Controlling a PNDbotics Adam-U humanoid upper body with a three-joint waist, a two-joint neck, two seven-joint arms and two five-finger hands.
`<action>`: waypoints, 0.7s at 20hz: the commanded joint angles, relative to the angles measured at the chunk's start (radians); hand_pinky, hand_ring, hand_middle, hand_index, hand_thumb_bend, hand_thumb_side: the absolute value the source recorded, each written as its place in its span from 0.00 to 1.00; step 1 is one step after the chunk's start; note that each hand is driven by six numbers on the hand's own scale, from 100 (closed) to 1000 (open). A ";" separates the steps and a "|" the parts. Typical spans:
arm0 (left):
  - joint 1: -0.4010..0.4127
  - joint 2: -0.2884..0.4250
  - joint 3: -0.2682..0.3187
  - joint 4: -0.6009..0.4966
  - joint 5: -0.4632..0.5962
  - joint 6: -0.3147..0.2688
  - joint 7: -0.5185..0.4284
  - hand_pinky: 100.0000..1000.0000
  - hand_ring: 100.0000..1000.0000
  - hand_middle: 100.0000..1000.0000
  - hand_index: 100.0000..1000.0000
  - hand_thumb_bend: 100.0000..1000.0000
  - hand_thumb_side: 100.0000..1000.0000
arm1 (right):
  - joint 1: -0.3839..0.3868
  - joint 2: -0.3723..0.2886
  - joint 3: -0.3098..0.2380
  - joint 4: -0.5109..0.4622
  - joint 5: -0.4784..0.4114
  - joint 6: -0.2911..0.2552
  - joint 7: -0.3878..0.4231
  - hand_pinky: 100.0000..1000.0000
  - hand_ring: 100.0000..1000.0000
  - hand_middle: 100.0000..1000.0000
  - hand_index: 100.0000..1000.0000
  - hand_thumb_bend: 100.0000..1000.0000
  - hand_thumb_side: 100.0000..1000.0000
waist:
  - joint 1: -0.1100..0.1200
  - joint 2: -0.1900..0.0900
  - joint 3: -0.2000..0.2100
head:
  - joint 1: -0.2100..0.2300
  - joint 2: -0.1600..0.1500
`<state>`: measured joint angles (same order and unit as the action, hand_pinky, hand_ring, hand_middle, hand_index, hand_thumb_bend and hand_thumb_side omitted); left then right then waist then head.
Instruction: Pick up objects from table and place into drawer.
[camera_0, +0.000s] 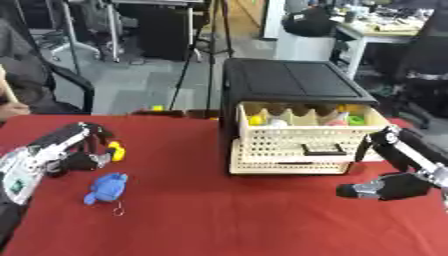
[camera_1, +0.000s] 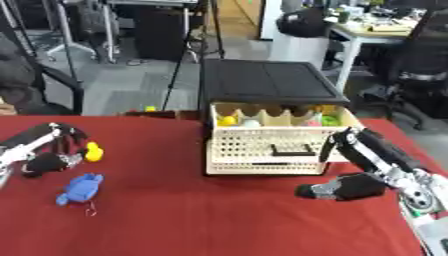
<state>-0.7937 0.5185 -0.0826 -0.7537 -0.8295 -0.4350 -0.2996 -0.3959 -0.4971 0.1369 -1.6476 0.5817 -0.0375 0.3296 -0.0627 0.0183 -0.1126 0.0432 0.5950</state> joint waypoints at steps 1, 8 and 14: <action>-0.030 0.013 0.015 -0.029 -0.057 -0.026 -0.025 0.33 0.47 0.56 0.80 0.38 0.69 | -0.015 -0.014 -0.006 -0.005 -0.001 -0.002 0.000 0.01 0.00 0.00 0.48 0.90 0.57 | 0.004 -0.013 -0.003 | 0.000 -0.006; -0.034 -0.008 0.045 -0.029 -0.181 -0.111 -0.078 0.41 0.52 0.60 0.83 0.42 0.61 | -0.017 -0.013 -0.004 -0.001 -0.001 -0.003 0.003 0.01 0.00 0.00 0.48 0.90 0.57 | 0.002 -0.011 -0.001 | -0.002 -0.004; -0.035 -0.024 0.062 -0.014 -0.277 -0.198 -0.130 0.47 0.56 0.63 0.85 0.49 0.80 | -0.020 -0.010 -0.003 0.001 -0.002 -0.005 0.004 0.01 0.00 0.00 0.48 0.90 0.57 | -0.001 -0.010 -0.002 | -0.001 -0.006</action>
<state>-0.8020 0.4821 -0.0323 -0.7602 -1.0872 -0.6141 -0.4202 -0.3963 -0.4950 0.1415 -1.6412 0.5816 -0.0394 0.3313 -0.0654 0.0185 -0.1134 0.0426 0.5950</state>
